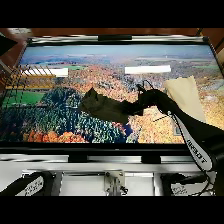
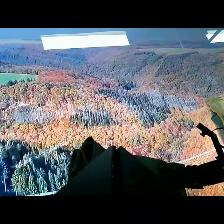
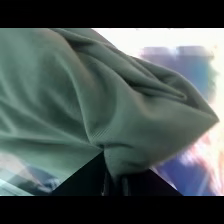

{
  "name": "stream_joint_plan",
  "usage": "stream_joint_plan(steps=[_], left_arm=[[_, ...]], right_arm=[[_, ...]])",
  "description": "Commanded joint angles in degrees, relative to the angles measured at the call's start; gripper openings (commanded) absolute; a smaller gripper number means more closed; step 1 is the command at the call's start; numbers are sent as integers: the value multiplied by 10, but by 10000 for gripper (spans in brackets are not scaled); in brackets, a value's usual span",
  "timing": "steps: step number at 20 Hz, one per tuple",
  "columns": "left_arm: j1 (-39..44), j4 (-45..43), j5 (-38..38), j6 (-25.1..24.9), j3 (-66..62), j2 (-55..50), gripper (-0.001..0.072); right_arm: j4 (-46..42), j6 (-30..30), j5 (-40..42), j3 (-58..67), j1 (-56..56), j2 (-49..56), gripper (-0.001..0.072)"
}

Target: Fold the shirts.

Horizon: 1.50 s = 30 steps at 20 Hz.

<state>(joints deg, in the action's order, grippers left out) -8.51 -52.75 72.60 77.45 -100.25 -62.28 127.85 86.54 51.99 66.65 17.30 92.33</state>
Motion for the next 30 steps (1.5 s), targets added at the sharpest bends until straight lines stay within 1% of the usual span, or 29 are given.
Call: stream_joint_plan(steps=[1,5,11,16,21,23,24,26,30], left_arm=[[0,0,-1,-1,0,0,36],[0,0,-1,-1,0,0,36],[0,0,-1,0,0,0,36],[0,0,-1,0,0,0,36],[0,0,-1,2,0,0,37],[0,0,-1,2,0,0,36],[0,0,-1,2,0,0,37],[0,0,-1,2,0,0,36],[0,0,-1,2,0,0,37]], right_arm=[[10,63,-16,78,-18,-1,56],[10,52,-2,230,-92,-9,56],[11,16,15,366,-207,-9,56],[11,-12,0,412,-301,-9,56],[1,-14,-81,414,-369,-8,56],[-15,-14,-95,414,-382,-8,56],[-21,-14,-89,414,-387,-9,56],[-25,-9,-43,414,-394,-9,57],[-43,-9,124,414,-426,-23,56]])
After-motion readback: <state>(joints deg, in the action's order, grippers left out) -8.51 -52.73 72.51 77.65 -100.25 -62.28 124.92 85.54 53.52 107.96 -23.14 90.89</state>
